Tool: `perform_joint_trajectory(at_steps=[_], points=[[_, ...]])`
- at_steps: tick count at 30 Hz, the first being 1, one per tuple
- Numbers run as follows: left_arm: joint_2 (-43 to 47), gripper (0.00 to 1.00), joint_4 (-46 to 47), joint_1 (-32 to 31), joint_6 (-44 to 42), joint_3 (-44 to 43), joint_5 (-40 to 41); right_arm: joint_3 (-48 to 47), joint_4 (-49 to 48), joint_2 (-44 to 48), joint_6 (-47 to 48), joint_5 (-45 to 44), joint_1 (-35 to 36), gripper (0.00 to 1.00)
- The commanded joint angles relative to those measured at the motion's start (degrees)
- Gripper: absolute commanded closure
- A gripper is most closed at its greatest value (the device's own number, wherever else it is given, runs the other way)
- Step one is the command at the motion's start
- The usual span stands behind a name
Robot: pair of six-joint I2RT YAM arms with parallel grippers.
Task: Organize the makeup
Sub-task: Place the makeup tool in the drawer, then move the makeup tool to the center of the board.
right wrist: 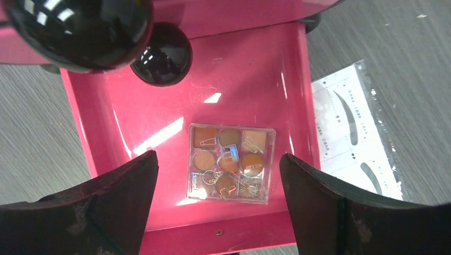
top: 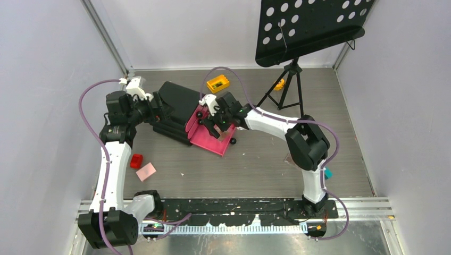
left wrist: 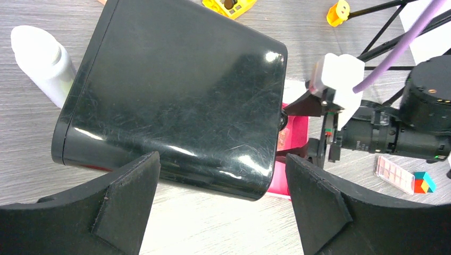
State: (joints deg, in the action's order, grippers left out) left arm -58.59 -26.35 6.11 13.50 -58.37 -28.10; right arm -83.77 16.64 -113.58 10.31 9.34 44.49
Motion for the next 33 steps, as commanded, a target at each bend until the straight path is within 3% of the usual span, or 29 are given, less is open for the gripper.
perform_joint_trajectory(at_steps=[1, 7, 10, 13, 16, 27, 33], points=[[1.0, 0.10, 2.4, -0.1, 0.2, -0.8, -0.4, 0.5, -4.6, 6.2, -4.5, -2.9, -0.5, 0.11], [0.9, 0.10, 2.5, -0.1, 0.4, -0.7, -0.7, 1.6, -7.4, 8.8, -19.8, -23.9, -0.6, 0.15], [0.9, 0.10, 2.5, -0.1, 0.4, -0.6, -0.7, -1.1, -2.8, 7.0, -26.5, -36.3, -0.6, 0.16], [0.9, 0.10, 2.6, -0.1, 0.5, -0.5, -0.8, -5.1, 2.9, 3.2, -29.0, -42.9, -1.0, 0.19], [0.8, 0.10, 2.8, -0.1, 0.6, -0.5, -0.9, -10.1, 8.2, -1.2, -29.8, -40.4, -2.9, 0.26], [0.7, 0.10, 2.9, -0.1, 0.7, -0.4, -1.0, -20.6, 9.5, -13.1, -27.8, -23.2, -12.4, 0.19], [0.5, 0.10, 3.0, -0.1, 0.7, -0.4, -1.1, -22.4, 12.3, -17.7, -30.2, -20.6, -12.7, 0.20]])
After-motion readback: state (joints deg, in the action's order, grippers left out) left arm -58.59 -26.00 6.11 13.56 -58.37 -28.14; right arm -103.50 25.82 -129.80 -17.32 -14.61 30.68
